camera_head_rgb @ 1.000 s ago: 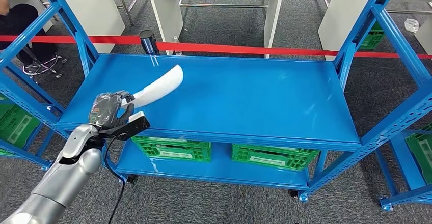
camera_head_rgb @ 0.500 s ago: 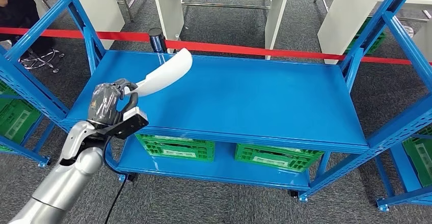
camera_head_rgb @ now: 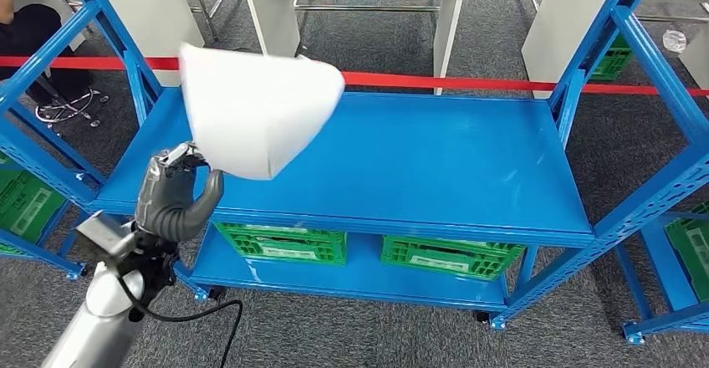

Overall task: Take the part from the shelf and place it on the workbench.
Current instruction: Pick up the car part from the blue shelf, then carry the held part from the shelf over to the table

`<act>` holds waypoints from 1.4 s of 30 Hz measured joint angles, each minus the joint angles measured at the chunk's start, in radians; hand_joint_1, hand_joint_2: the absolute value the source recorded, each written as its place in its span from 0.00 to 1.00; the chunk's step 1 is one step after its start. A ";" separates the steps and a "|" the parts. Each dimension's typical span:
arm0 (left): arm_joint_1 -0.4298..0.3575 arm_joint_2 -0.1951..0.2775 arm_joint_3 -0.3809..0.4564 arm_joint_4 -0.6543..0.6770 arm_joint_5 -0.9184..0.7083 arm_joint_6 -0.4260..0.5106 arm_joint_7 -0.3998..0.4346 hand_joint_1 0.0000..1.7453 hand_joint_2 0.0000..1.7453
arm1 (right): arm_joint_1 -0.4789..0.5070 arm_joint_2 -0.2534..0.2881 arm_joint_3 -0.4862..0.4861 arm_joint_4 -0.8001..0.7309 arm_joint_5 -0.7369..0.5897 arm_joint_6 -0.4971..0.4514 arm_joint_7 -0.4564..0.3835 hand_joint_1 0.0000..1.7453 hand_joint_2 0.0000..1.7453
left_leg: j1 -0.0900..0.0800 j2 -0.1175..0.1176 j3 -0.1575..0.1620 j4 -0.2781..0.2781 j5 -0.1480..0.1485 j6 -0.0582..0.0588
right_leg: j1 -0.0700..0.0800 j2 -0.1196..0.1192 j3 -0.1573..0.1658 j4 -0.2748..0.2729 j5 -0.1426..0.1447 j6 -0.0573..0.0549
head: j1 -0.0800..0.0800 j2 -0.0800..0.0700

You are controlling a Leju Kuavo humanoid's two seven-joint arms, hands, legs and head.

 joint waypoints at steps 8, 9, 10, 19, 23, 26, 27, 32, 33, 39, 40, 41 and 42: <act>0.017 -0.022 -0.009 -0.117 0.104 -0.110 -0.031 0.98 1.00 | 0.000 0.004 0.007 -0.006 -0.008 -0.019 0.000 0.00 0.00 | -0.013 0.003 0.124 -0.248 0.111 0.031 | 0.009 0.002 0.002 -0.002 0.001 0.010 | 0.001 0.000; 0.017 -0.027 -0.014 -0.130 0.128 -0.129 -0.032 0.98 1.00 | 0.000 0.004 0.009 -0.009 -0.009 -0.023 0.001 0.00 0.00 | -0.015 0.003 0.124 -0.252 0.114 0.034 | 0.008 0.002 0.003 -0.005 0.003 0.016 | 0.000 0.000; 0.017 -0.032 -0.019 -0.140 0.152 -0.146 -0.033 0.98 1.00 | 0.000 0.005 0.011 -0.012 -0.009 -0.026 0.002 0.00 0.00 | -0.013 0.004 0.129 -0.260 0.119 0.037 | 0.007 0.001 0.002 -0.005 0.003 0.020 | 0.001 0.000; 0.015 -0.061 -0.076 -0.161 0.314 -0.294 -0.054 0.98 1.00 | 0.007 0.003 0.019 -0.033 -0.033 -0.054 0.022 0.00 0.00 | -0.011 0.004 0.139 -0.279 0.138 0.055 | 0.004 -0.004 -0.069 0.161 -0.064 0.042 | 0.005 0.000; -0.006 -0.061 -0.103 -0.159 0.352 -0.372 -0.060 0.98 1.00 | -0.001 0.002 0.019 -0.036 -0.049 -0.043 0.051 0.00 0.00 | -0.018 0.003 0.125 -0.253 0.133 0.039 | 0.008 -0.003 0.009 0.001 -0.005 0.034 | 0.005 0.000; -0.020 -0.061 -0.130 -0.159 0.364 -0.405 -0.060 0.98 1.00 | -0.004 0.000 0.018 -0.033 -0.069 -0.026 0.070 0.00 0.00 | -0.014 0.002 0.115 -0.240 0.123 0.026 | 0.005 -0.003 0.003 0.000 0.005 0.017 | 0.005 0.000; -0.026 -0.061 -0.139 -0.159 0.368 -0.411 -0.060 0.98 1.00 | -0.004 0.000 0.018 -0.030 -0.078 -0.021 0.075 0.00 0.00 | -0.012 0.001 0.106 -0.217 0.101 0.020 | 0.003 -0.003 0.001 -0.001 0.009 0.010 | 0.004 0.000; -0.051 -0.063 -0.187 -0.157 0.387 -0.420 -0.057 0.98 1.00 | 0.010 -0.006 0.001 0.006 -0.151 0.004 0.111 0.00 0.00 | 0.002 0.001 0.035 0.017 -0.042 0.002 | 0.005 -0.005 -0.031 -0.001 0.032 -0.005 | -0.001 0.000; -0.056 -0.064 -0.197 -0.157 0.389 -0.420 -0.057 0.98 1.00 | 0.017 -0.009 -0.006 0.015 -0.171 0.009 0.128 0.00 0.00 | 0.002 0.001 0.056 -0.003 -0.031 0.005 | 0.006 -0.005 -0.038 -0.001 0.038 -0.004 | -0.001 0.000; -0.096 -0.070 -0.239 -0.158 0.391 -0.419 -0.068 0.98 1.00 | 0.063 -0.048 -0.044 0.037 -0.251 0.015 0.229 0.00 0.00 | -0.018 0.004 0.213 -0.265 0.046 0.041 | 0.005 -0.007 -0.052 -0.012 0.078 0.022 | -0.002 0.000; -0.100 -0.070 -0.243 -0.158 0.391 -0.419 -0.070 0.98 1.00 | 0.068 -0.054 -0.048 0.038 -0.255 0.014 0.234 0.00 0.00 | -0.020 0.004 0.211 -0.272 0.057 0.047 | 0.005 -0.007 -0.052 -0.015 0.085 0.027 | -0.003 0.000; -0.103 -0.070 -0.247 -0.157 0.391 -0.419 -0.070 0.98 1.00 | 0.072 -0.057 -0.051 0.039 -0.259 0.012 0.240 0.00 0.00 | -0.018 0.007 0.209 -0.280 0.071 0.051 | 0.005 -0.007 -0.055 -0.015 0.084 0.030 | -0.002 0.000; -0.106 -0.071 -0.251 -0.157 0.392 -0.419 -0.071 0.98 1.00 | 0.076 -0.061 -0.054 0.038 -0.266 0.007 0.249 0.00 0.00 | -0.017 0.009 0.204 -0.290 0.087 0.058 | 0.006 -0.007 -0.062 -0.002 0.067 0.027 | -0.002 0.000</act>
